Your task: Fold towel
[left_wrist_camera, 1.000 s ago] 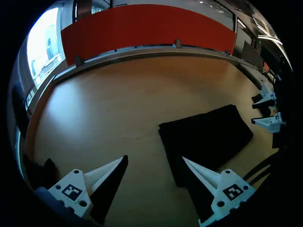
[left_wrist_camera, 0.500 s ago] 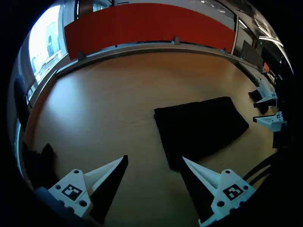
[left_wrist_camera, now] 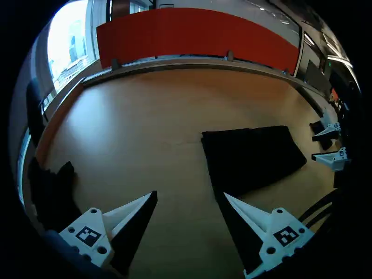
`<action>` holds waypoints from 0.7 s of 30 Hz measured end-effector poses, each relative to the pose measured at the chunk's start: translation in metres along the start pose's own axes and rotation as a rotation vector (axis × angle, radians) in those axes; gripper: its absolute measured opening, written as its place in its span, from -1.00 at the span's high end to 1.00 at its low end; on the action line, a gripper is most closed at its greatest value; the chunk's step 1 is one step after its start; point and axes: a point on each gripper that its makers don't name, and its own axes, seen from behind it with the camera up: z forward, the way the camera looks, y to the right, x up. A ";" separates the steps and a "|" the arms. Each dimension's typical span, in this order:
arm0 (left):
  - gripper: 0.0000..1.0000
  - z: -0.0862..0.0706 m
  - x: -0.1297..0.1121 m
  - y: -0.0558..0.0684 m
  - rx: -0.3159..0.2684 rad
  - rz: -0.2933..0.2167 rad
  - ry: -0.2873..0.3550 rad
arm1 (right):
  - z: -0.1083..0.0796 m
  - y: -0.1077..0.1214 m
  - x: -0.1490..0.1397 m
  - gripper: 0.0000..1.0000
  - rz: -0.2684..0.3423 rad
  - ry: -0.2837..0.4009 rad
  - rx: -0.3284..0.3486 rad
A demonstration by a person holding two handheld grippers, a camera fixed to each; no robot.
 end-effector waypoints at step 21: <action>-0.90 -0.034 -0.030 -0.017 0.055 -0.075 -0.008 | 0.017 -0.005 -0.013 -0.74 -0.088 -0.054 0.063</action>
